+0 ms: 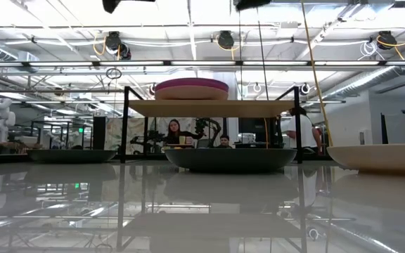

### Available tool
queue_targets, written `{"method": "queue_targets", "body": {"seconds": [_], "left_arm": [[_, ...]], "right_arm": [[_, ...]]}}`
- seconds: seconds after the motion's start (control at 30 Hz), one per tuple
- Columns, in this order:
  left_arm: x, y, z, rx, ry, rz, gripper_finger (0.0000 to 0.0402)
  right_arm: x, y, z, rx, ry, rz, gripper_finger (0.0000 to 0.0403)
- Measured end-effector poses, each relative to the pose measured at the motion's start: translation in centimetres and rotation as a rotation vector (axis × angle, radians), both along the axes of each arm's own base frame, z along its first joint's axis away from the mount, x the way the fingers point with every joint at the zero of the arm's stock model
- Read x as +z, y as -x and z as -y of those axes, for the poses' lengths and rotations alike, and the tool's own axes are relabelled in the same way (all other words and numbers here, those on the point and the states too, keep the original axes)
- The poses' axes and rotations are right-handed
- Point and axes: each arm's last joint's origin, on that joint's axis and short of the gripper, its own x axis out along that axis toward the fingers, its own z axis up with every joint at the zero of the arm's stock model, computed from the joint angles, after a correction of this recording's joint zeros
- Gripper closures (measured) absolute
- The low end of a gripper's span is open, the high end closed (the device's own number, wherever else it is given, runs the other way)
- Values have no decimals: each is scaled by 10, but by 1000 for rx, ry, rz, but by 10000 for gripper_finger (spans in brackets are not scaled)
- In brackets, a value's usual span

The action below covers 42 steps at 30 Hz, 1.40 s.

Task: Place and stack plates onto a shelf
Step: Stack the dark green plate on top of the purple plate on the shelf

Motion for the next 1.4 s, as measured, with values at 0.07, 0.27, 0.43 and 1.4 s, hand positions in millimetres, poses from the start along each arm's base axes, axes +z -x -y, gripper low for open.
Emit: {"method": "queue_targets", "body": {"seconds": [0.07, 0.27, 0.43, 1.4], "left_arm": [[-7, -5, 5, -85, 98, -152, 296], [-43, -19, 24, -242, 357, -535, 296], [-80, -26, 53, -340, 408, -753, 296], [-172, -20, 151, -446, 383, -1064, 296]], "right_arm": [[5, 13, -7, 61, -55, 40, 286], [13, 49, -20, 105, -93, 122, 286], [4, 65, -24, 116, -115, 155, 286], [-46, 72, -26, 119, -133, 196, 287]]}}
